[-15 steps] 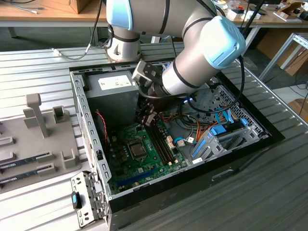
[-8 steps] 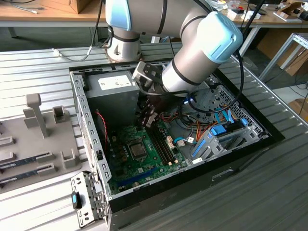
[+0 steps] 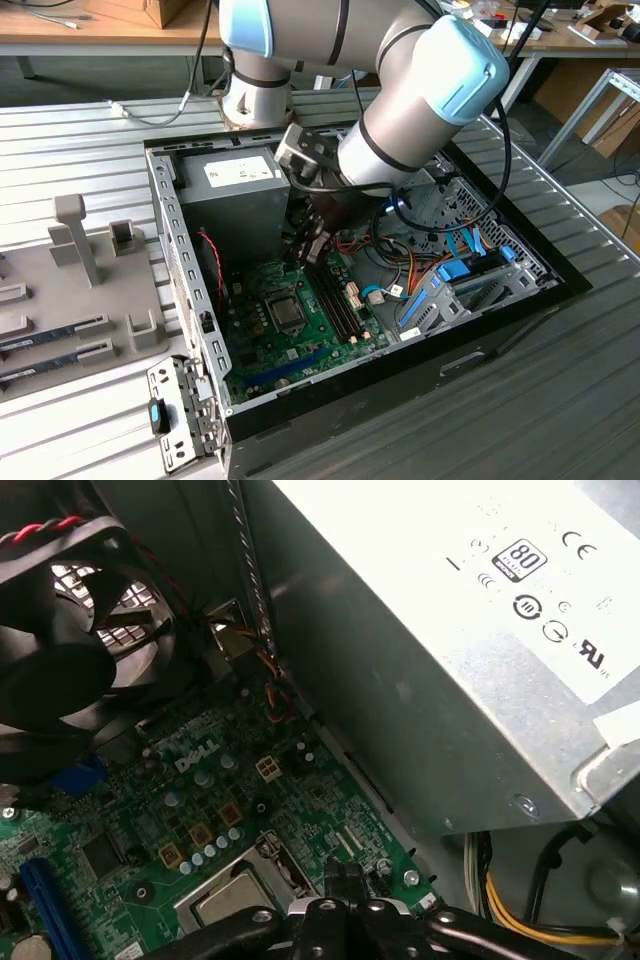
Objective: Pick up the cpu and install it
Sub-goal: 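Install the first cpu locking lever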
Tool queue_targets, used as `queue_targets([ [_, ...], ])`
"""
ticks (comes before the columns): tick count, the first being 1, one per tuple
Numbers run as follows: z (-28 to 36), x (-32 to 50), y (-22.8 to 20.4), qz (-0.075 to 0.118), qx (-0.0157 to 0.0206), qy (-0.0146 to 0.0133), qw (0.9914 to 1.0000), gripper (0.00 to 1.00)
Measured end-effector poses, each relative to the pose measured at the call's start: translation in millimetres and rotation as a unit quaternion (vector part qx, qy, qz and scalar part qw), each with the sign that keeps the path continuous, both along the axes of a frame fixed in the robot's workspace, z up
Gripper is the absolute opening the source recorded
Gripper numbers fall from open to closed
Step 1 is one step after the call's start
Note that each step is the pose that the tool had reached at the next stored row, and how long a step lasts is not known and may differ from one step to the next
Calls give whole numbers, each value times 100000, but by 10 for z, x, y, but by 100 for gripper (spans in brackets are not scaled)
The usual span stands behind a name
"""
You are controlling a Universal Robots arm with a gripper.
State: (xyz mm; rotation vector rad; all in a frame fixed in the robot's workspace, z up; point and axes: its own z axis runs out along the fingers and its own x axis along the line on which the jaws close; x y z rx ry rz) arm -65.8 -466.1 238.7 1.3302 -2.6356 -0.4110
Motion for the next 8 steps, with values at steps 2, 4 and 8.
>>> queue_targets([
  [2, 21, 0, -1, 1, -4, 2, 100000, 11],
  [4, 61, 0, -1, 1, 3, -1, 100000, 11],
  [8, 87, 5, -1, 6, -69, 4, 100000, 11],
])
